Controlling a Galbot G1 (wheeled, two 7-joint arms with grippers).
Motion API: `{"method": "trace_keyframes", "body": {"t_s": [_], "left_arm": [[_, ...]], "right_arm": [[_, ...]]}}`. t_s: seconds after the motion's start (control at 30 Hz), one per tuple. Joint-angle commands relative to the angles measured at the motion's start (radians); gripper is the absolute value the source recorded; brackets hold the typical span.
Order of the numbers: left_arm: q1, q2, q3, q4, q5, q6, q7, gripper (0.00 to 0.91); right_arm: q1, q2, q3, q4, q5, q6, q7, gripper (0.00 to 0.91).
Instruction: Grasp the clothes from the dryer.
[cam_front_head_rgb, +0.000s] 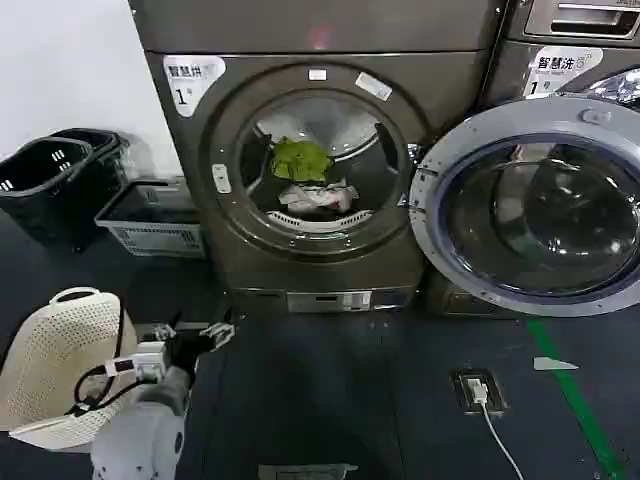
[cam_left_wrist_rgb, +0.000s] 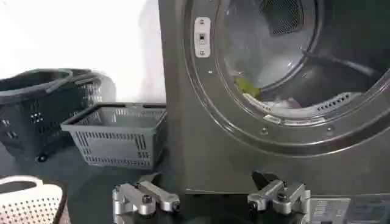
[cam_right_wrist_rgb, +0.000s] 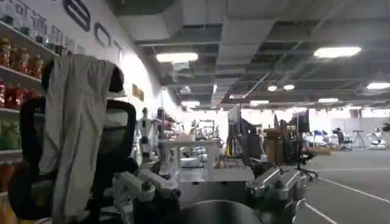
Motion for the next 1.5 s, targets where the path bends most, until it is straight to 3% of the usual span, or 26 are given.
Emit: {"method": "trace_keyframes", "body": {"t_s": [0.03, 0.6, 1.5], "left_arm": [[0.004, 0.001, 0.001, -0.006, 0.003, 0.049, 0.001, 0.907], [0.002, 0.001, 0.004, -0.006, 0.0, 0.049, 0.002, 0.907], [-0.004, -0.003, 0.016, 0.002, 0.0, 0.049, 0.012, 0.907]], "right_arm": [[0.001, -0.004, -0.012, -0.008, 0.021, 0.019, 0.025, 0.907], [0.008, -0.006, -0.024, -0.007, 0.059, 0.012, 0.057, 0.907], [0.014, 0.003, -0.024, -0.023, 0.056, 0.022, 0.065, 0.907]]}}
